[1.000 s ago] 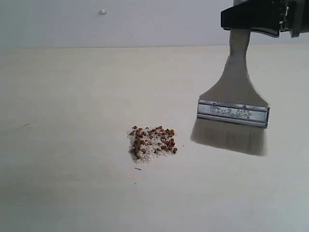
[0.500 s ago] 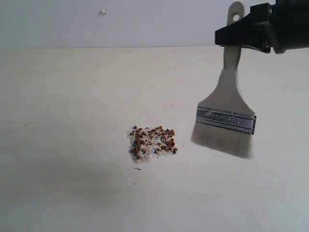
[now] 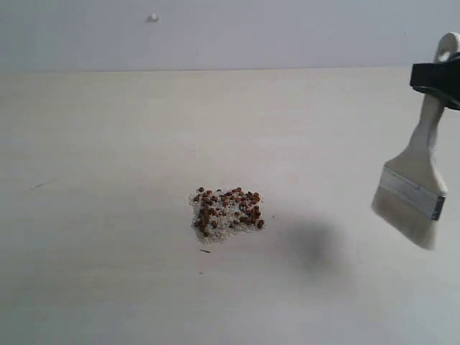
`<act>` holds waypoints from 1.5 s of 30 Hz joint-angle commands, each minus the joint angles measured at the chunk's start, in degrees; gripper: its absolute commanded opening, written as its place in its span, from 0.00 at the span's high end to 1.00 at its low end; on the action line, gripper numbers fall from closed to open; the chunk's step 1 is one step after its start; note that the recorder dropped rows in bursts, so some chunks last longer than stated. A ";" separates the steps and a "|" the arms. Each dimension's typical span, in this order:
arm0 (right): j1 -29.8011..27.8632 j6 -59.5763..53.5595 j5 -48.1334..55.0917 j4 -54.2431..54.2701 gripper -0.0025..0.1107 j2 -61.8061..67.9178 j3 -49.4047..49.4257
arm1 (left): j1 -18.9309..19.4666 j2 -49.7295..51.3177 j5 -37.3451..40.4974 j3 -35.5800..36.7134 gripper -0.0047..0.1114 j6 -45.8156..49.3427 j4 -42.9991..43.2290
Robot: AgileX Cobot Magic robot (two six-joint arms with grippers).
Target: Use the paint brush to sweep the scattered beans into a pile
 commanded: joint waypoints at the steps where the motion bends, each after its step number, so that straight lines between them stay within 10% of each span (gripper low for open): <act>1: 0.11 -1.08 6.49 0.47 0.98 -2.71 1.00 | -0.18 -0.15 -0.12 0.30 0.96 -0.06 0.32; 13: 5.14 -4.38 21.95 0.50 0.98 -13.46 1.00 | -0.18 -0.15 -0.12 0.30 0.96 -0.06 0.32; 31: 5.14 -5.51 3.03 10.09 0.98 -18.93 7.13 | -0.18 -0.15 -0.12 0.30 0.96 -0.06 0.32; 40: 5.14 -57.67 -9.75 59.87 0.98 -18.30 14.56 | -0.18 -0.15 -0.12 0.30 0.96 -0.06 0.32; 45: 5.14 -64.45 -0.67 70.13 0.98 -18.75 16.15 | -0.18 -0.15 -0.12 0.30 0.96 -0.06 0.32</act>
